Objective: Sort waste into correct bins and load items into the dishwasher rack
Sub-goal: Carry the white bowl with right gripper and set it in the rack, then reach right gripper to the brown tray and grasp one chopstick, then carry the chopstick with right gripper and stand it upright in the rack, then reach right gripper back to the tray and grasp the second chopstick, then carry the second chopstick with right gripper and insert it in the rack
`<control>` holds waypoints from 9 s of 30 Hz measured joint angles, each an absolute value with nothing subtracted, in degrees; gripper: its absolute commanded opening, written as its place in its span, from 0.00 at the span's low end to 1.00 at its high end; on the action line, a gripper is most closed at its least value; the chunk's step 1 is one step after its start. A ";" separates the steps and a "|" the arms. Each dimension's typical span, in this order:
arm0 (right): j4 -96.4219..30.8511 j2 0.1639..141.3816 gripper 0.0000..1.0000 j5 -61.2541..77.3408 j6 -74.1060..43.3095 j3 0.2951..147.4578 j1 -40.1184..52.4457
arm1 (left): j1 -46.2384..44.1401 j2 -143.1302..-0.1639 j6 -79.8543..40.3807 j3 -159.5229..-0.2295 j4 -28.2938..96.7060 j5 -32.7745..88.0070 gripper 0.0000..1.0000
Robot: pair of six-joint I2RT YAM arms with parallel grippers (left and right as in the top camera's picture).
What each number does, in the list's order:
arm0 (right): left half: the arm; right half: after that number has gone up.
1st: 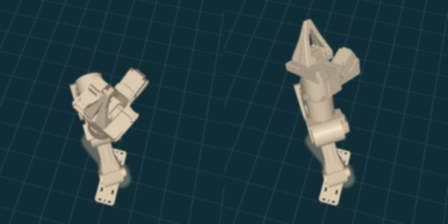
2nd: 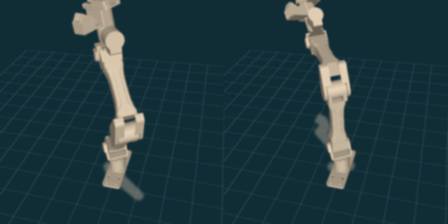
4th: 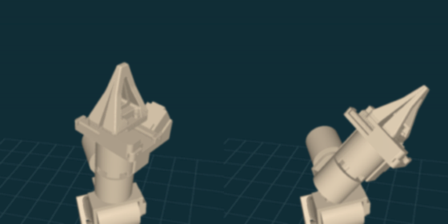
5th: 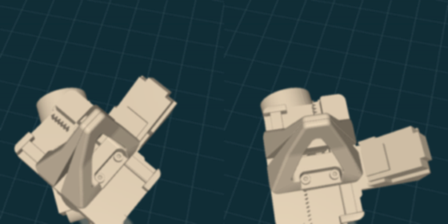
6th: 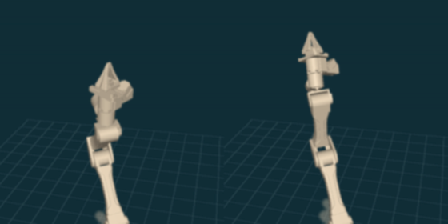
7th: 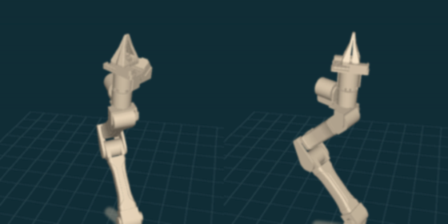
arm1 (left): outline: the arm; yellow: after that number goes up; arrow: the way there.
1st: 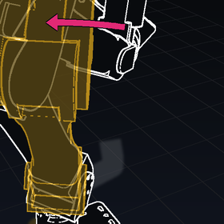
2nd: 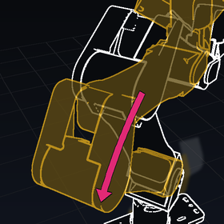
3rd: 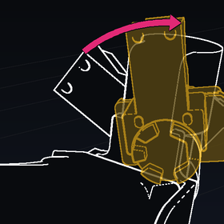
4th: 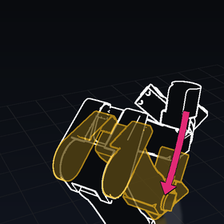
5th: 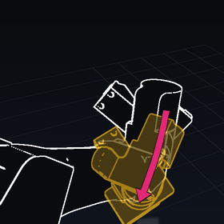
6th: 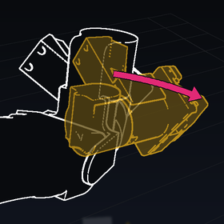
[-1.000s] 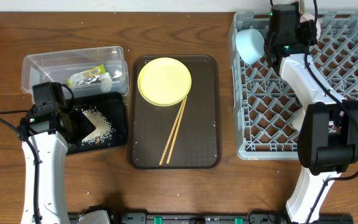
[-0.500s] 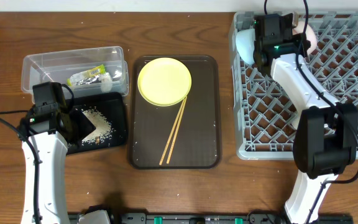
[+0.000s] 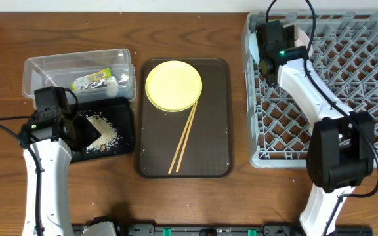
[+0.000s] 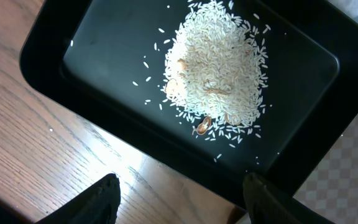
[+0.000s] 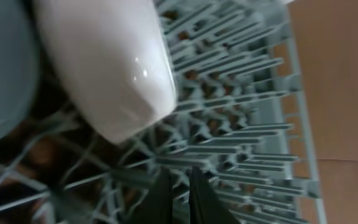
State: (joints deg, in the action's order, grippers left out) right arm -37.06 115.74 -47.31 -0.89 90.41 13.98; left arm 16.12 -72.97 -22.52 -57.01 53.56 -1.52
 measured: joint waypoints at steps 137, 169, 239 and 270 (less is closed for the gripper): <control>-56.10 102.17 0.28 0.43 -14.37 76.95 15.57 | 16.12 -72.97 -22.59 -57.01 53.58 -1.50 0.73; -41.71 104.05 0.47 10.66 -20.47 82.39 37.60 | 16.12 -72.97 -22.59 -57.01 53.58 -1.52 0.74; -61.39 98.10 0.01 -0.34 -12.23 84.60 12.82 | 16.12 -72.97 -22.68 -57.01 53.60 -1.52 0.74; -46.48 97.47 0.44 6.31 -10.98 82.83 14.46 | 16.12 -72.97 -22.70 -57.01 53.54 -0.34 0.74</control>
